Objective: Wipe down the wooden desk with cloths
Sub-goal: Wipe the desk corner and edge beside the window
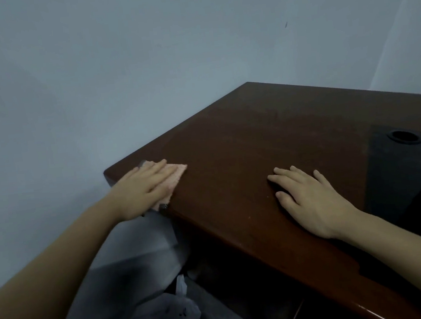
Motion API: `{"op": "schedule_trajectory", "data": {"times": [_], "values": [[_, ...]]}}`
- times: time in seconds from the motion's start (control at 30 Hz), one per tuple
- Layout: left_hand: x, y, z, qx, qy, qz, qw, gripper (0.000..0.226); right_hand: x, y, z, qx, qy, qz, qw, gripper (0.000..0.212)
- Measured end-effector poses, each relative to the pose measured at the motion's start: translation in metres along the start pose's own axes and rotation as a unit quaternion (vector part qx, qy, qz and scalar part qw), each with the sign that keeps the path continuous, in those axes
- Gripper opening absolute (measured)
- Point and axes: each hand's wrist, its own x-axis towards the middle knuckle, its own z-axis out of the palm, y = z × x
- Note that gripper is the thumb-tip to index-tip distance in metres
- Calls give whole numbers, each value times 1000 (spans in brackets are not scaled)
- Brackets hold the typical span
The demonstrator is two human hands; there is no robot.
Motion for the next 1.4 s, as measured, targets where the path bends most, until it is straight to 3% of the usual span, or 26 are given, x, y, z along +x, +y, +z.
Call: {"op": "schedule_trajectory", "data": {"times": [0.07, 0.17, 0.6, 0.7, 0.87, 1.03, 1.17, 1.4], "values": [[7, -30, -3, -18, -12, -21, 1000, 49, 0, 1, 0, 0, 1, 1, 1000, 51], [19, -54, -7, -51, -21, -32, 998, 72, 0, 1, -1, 0, -2, 2, 1000, 51], [70, -67, -13, -46, -52, -7, 998, 87, 1, 1, -2, -14, -21, 14, 1000, 52], [99, -67, -10, -35, -57, -5, 998, 83, 1, 0, -2, -20, -23, 18, 999, 52], [143, -54, -14, -47, -60, -11, 997, 94, 1, 1, -2, -22, -20, 20, 999, 52], [179, -41, -15, -29, -60, -17, 998, 80, -1, 0, -3, -9, -15, 20, 1000, 52], [173, -20, -17, -21, -60, 5, 998, 99, -3, 0, -3, 0, -14, 17, 1000, 52], [106, 34, -19, 23, -71, 135, 988, 69, -3, 1, -3, 5, -7, 9, 1000, 52]]}}
